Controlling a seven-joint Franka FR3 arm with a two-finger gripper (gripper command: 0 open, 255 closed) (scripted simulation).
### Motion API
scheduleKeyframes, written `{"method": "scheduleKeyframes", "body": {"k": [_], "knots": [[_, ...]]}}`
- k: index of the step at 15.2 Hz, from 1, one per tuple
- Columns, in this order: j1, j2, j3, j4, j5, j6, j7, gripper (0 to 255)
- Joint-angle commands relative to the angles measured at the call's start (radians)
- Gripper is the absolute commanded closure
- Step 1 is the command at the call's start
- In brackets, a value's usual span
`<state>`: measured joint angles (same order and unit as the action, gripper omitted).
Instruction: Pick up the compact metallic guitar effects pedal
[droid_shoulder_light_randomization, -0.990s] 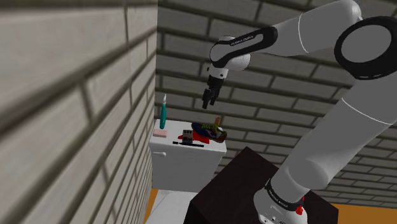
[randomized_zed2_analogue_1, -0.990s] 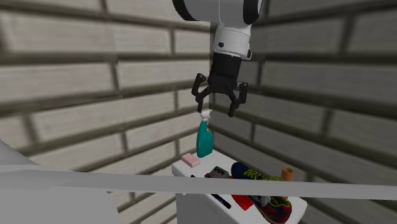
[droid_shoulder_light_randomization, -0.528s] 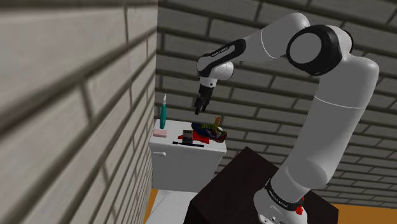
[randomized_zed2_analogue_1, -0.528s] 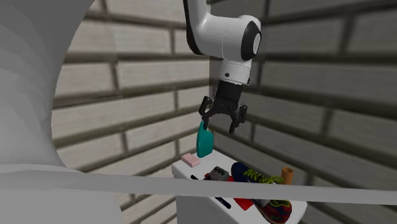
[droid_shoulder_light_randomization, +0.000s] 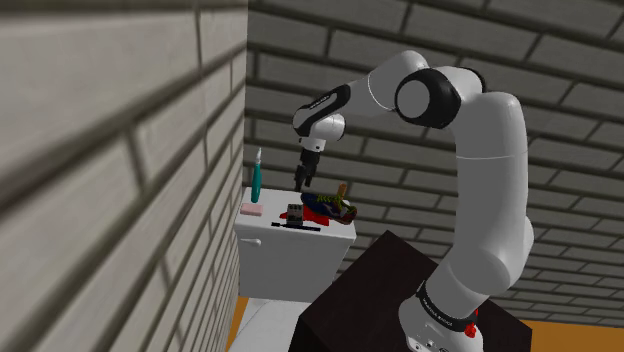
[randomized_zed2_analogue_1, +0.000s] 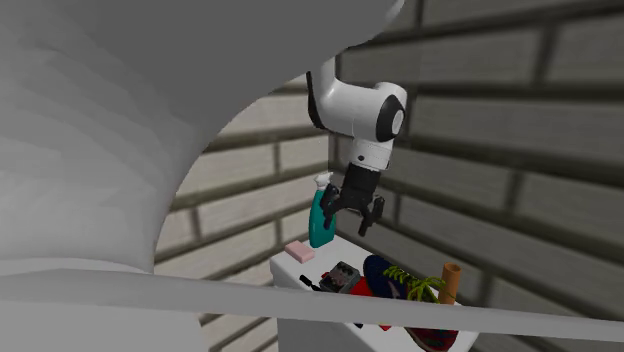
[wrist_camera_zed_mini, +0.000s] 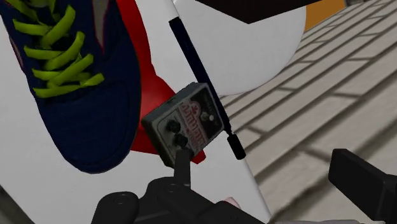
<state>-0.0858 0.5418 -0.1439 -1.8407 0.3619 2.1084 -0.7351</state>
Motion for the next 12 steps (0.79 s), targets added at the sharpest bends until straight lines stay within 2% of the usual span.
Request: {"method": "scheduleKeyframes", "body": {"k": [1,7,12], "knots": [[-0.016,0.091,0.012,0.087,0.013,-0.013,-0.020,0],[-0.054,0.349,0.046,0.359,0.026,-0.073,-0.047,0],[-0.058,0.403,0.052,0.384,0.032,-0.044,-0.056,0]]}}
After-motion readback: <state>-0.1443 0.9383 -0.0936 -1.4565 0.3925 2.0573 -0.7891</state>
